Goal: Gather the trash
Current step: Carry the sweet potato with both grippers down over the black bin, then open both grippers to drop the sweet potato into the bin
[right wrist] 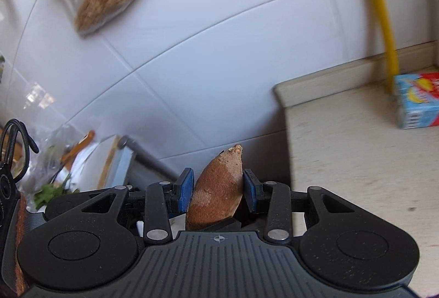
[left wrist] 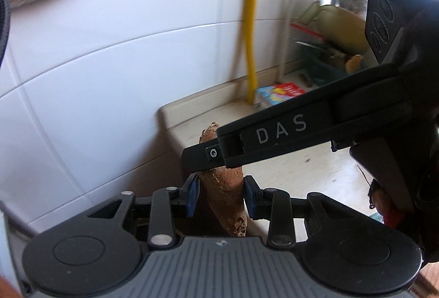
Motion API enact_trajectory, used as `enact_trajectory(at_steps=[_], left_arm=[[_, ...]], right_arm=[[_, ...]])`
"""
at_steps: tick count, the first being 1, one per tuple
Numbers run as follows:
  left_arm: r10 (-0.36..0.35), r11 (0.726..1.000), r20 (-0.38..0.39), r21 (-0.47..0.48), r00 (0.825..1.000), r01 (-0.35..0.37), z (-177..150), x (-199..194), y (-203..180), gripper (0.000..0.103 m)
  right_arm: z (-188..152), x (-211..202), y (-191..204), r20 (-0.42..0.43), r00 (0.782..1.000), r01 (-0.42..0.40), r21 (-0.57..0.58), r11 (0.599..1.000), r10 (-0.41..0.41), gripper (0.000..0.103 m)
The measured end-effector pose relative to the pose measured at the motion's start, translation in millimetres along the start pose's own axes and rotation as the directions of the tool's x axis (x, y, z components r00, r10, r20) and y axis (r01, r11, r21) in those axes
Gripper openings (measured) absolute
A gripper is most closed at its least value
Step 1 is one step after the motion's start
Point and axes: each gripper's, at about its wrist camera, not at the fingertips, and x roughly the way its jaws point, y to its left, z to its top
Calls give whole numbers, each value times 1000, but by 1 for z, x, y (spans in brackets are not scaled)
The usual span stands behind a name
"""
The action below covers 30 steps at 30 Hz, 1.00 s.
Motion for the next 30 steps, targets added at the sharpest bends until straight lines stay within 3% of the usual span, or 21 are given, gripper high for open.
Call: enact_trajectory(at_steps=[11,30], left_arm=[[58,997,-91,-37,994,-62,-37,0,62,32],[58,995,-211,-72,976,-75,-52,47,114,32]], right_arm=[[-5,80,32,-135,989,-64,23,998,66,47],[-14,150,25,-221,975,6,107,994,18,51]])
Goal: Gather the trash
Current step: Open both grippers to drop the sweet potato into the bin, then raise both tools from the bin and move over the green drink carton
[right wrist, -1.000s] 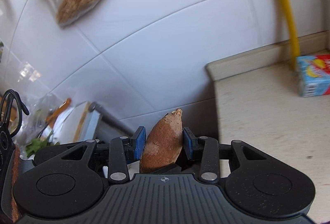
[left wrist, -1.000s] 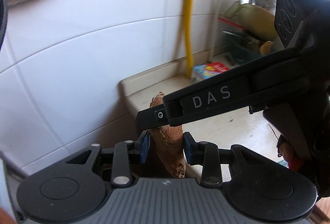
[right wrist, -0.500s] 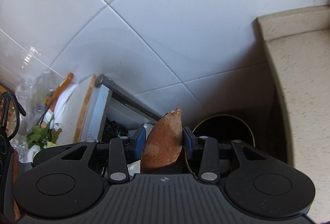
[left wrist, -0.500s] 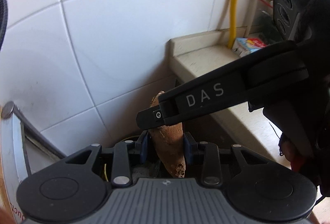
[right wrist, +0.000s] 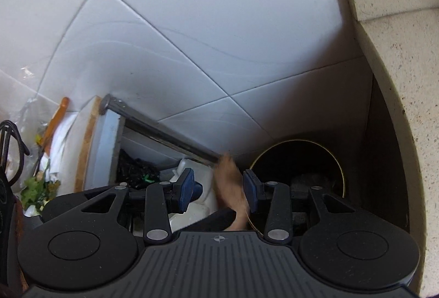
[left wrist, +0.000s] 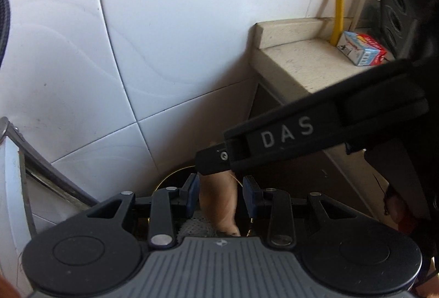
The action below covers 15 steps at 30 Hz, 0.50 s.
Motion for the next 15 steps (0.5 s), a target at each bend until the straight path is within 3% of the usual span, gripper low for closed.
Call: enact_trajectory(at_steps=[1,3,10,15], left_arm=[[4,1000,-10,3,1000,-4,1,5,2,32],[20,1000,-34,1,999,-20,0,14,6,33],[24,999,-69,-37,997,-27,-12,18,20,33],[-6,1000,-33,-1,999,6,-10,3,10,33]], right_arm=[[1,3,-2,-2,1000,10,3,1000,-10,54],[2,9,-7,2,1000,31,19,999,-31,71],[-5,14,-22,17,998,64,81,995,-65,72],[-13,-9,-12,45,995,90,52,995,-93,73]])
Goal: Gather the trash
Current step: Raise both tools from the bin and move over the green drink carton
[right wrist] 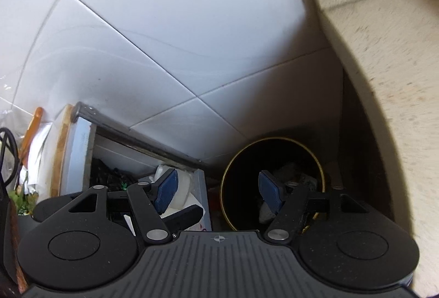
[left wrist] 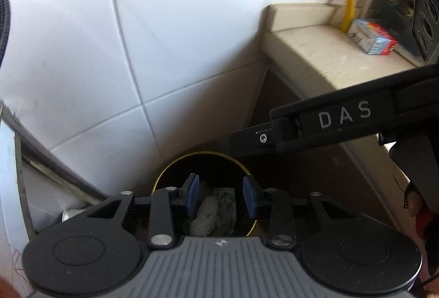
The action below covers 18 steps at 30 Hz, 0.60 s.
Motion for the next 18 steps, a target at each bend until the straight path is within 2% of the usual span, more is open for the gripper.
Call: enact_trajectory(at_steps=[9,18], left_arm=[[-46,996,56,82,997,42,15,-19,-33,34],[-82,985,89,157,993,67,24,-29,-65,41]], right_arm=[[-7,-53,-13,95,995,21,35,999,-24,76],[-23,-95,-28,164,985,38,76,996,-50,82]])
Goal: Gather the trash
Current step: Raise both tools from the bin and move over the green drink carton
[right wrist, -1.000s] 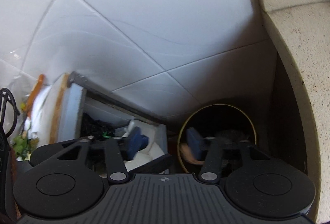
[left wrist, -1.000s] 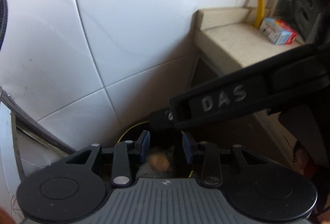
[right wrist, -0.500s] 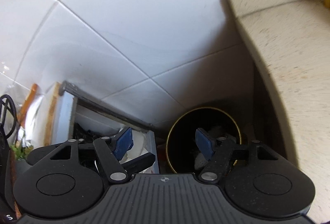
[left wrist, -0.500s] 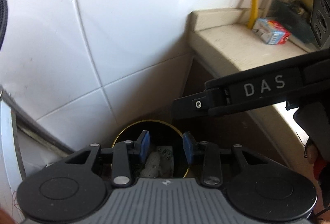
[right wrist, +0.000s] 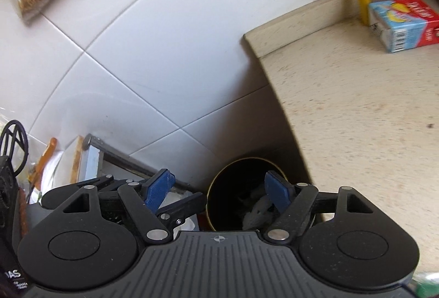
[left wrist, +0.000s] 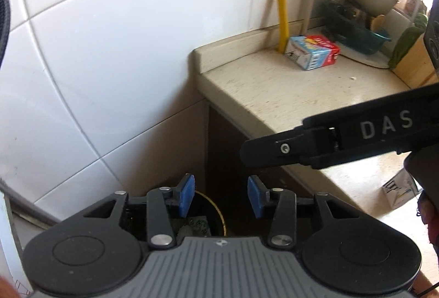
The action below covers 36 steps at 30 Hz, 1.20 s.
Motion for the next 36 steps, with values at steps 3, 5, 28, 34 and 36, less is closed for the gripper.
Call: enact_trajectory(at_steps=[3,5,28,34,36], left_arm=[[-11,1000,9,21,1000,11,4,-2,-11,43],[-21,999,14,39,1000,20,6,-3,-19,46],[-140,975,14,178,990,136,23,-9,-97,61],[-163,976,-14,146,987,163,28,2,-104,62],[-176,976,-22,126,984,177,31,4,-105,62]], right_arm=[[-3,-15,-7,23,1000,11,12,1000,-12,84],[-5,-27,-13,41,999,15,20,1000,-16,84],[-54,-157,-71,114,965,256,-250,934,-234,97],[-56,-139,-70,-18,958,234,-526,818,-286,97],[-55,-128,-68,-73,953,193,-601,775,-294,97]])
